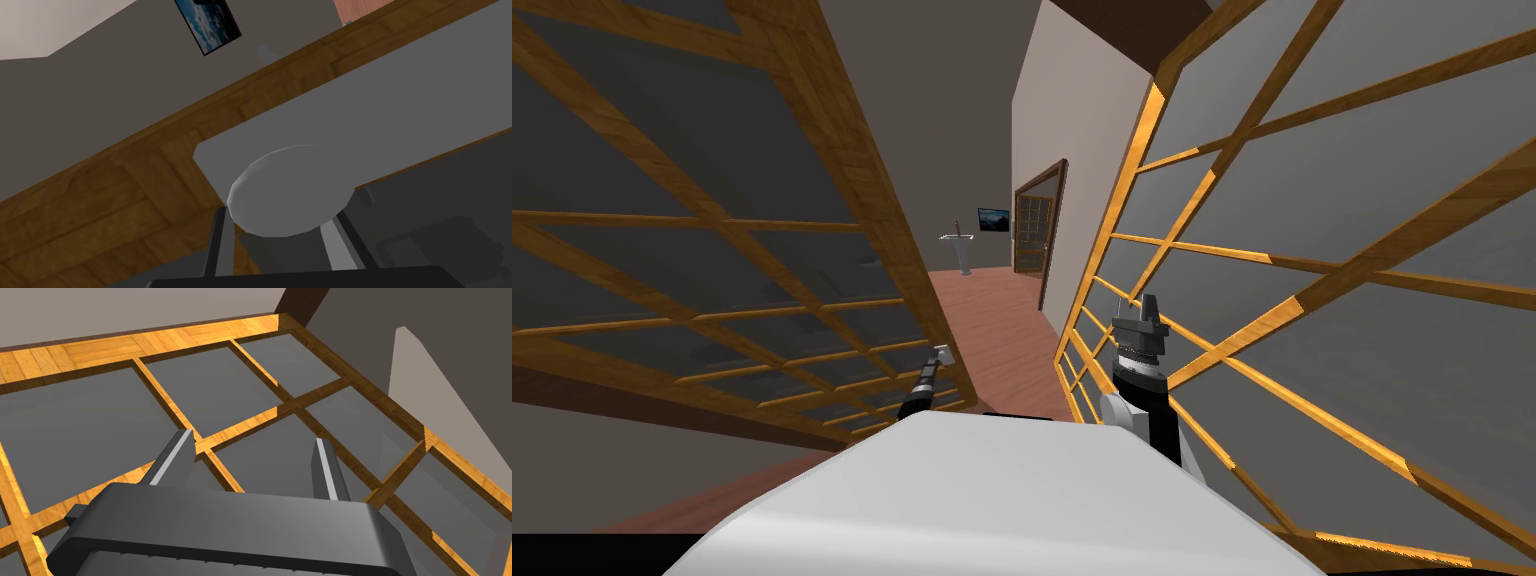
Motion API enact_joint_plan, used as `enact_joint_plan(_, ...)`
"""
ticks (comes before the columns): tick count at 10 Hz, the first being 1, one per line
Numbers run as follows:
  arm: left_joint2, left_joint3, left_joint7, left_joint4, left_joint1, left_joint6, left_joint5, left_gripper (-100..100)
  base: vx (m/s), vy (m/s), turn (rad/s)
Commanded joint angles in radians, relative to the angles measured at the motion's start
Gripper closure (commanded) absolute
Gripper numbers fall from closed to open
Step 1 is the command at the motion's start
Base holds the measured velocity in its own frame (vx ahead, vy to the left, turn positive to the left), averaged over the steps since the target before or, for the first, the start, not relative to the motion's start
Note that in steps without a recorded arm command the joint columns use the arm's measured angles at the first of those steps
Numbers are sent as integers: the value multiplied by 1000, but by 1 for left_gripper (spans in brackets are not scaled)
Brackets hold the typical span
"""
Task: Pull the door open
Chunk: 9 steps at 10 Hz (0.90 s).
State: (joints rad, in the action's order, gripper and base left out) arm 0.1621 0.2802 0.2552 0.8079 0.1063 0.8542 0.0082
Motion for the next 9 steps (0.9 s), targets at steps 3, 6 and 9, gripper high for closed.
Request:
enact_joint_plan(3,-3,-27,-94,-13,-11,2,31,100,-40,8,-46)
enact_joint_plan(6,3,-43,-170,-20,-18,2,64,100,-49,11,-44)
enact_joint_plan(9,6,-51,-219,-24,-21,2,80,100,-35,10,-39)
